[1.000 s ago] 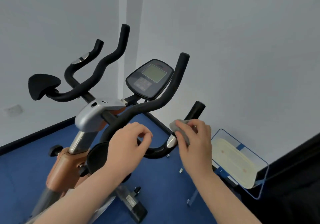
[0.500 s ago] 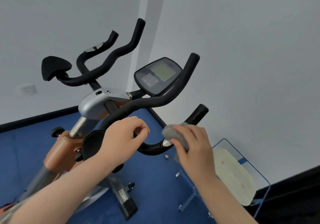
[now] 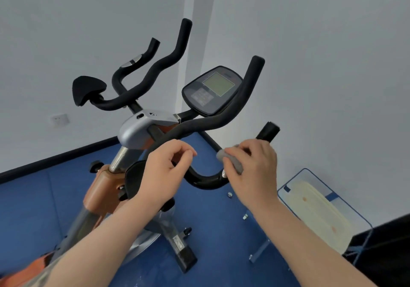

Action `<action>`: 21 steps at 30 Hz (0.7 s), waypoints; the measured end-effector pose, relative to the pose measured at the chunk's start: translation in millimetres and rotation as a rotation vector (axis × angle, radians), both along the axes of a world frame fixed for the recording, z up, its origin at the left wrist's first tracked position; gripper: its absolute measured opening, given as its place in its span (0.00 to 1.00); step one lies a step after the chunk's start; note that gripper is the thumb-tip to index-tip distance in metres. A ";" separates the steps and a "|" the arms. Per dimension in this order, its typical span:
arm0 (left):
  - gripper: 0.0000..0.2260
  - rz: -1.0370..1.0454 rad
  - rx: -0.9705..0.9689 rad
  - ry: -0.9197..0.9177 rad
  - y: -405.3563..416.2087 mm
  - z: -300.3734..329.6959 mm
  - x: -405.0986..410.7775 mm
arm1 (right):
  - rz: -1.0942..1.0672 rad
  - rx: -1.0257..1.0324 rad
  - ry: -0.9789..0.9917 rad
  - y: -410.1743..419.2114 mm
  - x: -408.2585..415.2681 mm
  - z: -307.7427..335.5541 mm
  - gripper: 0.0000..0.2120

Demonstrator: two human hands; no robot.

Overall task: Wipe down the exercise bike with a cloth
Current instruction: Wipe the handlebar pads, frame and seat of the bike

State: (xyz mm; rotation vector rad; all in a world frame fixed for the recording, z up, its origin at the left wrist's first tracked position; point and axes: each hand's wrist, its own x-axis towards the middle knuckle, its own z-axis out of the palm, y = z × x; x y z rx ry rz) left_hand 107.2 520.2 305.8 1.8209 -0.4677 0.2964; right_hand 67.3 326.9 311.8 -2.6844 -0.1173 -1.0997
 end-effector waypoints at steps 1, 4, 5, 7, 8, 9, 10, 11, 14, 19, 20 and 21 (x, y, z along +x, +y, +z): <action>0.09 0.008 -0.016 -0.008 1.0 -0.1 -0.4 | 0.098 -0.044 0.034 11.6 -4.9 -10.8 0.04; 0.09 0.002 -0.016 -0.025 4.1 -0.4 0.5 | 0.206 -0.184 0.089 9.8 -1.6 -13.6 0.09; 0.10 -0.002 0.000 -0.021 4.7 -1.0 0.7 | 0.170 -0.194 0.083 0.9 2.8 -8.4 0.10; 0.11 -0.008 0.021 0.002 5.8 -2.3 0.4 | 0.071 -0.133 0.052 -11.9 5.1 -1.3 0.11; 0.11 -0.007 0.024 0.009 6.2 -2.6 0.4 | 0.040 -0.051 0.041 -9.3 0.7 -3.4 0.11; 0.11 -0.004 0.021 0.007 6.1 -2.7 0.6 | 0.053 0.016 0.043 -1.3 -5.2 -9.4 0.11; 0.10 -0.004 0.016 -0.001 6.0 -2.6 1.0 | 0.105 0.035 0.058 8.6 -11.6 -18.4 0.12; 0.08 -0.006 0.016 -0.010 5.6 -2.5 1.6 | 0.179 0.003 0.083 16.7 -17.9 -27.3 0.12; 0.07 -0.010 0.058 -0.010 4.5 -2.7 3.4 | 0.253 -0.129 0.092 6.9 -13.6 -26.8 0.13; 0.07 -0.001 0.063 0.004 5.0 -6.0 3.0 | 0.004 0.065 -0.073 5.3 -13.2 -24.0 0.13; 0.07 -0.003 0.059 0.001 5.3 -5.9 3.1 | 0.035 0.020 -0.074 14.3 -20.3 -33.5 0.13; 0.07 -0.008 0.057 -0.004 5.3 -5.7 3.1 | 0.090 -0.058 -0.073 19.5 -27.0 -40.7 0.13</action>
